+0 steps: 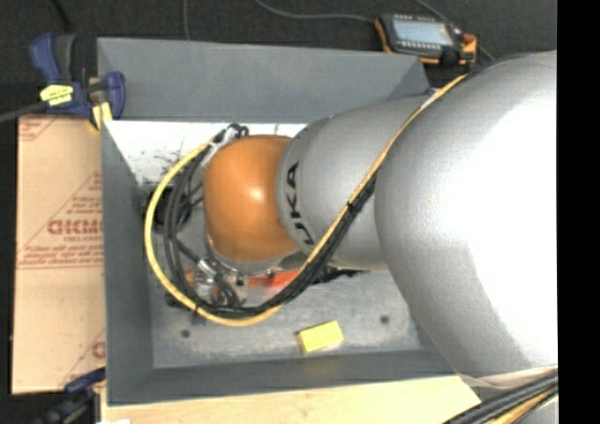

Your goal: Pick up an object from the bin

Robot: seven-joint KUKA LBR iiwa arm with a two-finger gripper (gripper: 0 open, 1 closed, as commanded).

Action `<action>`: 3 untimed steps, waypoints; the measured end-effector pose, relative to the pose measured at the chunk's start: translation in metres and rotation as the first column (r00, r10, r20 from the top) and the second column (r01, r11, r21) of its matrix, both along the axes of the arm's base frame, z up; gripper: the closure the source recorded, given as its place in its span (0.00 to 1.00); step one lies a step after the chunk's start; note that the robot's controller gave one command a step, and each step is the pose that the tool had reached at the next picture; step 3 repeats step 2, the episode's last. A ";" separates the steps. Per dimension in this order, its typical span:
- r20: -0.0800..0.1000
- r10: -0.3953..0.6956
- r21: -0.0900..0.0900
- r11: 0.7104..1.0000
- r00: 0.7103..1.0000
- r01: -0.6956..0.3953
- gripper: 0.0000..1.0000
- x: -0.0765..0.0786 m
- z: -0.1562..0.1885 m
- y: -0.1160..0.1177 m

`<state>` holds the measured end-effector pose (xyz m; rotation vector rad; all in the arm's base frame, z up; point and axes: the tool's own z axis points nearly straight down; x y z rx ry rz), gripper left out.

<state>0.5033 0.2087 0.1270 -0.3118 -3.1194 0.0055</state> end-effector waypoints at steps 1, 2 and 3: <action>0.003 0.000 0.002 1.000 1.000 0.000 1.00 0.001 0.020 0.000; 0.005 0.000 0.002 1.000 1.000 0.000 1.00 0.001 0.034 0.000; 0.005 0.000 0.002 1.000 1.000 0.000 1.00 0.001 0.034 0.000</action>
Offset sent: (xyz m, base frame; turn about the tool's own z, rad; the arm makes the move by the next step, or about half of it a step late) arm 0.0000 0.0001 0.0644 0.0000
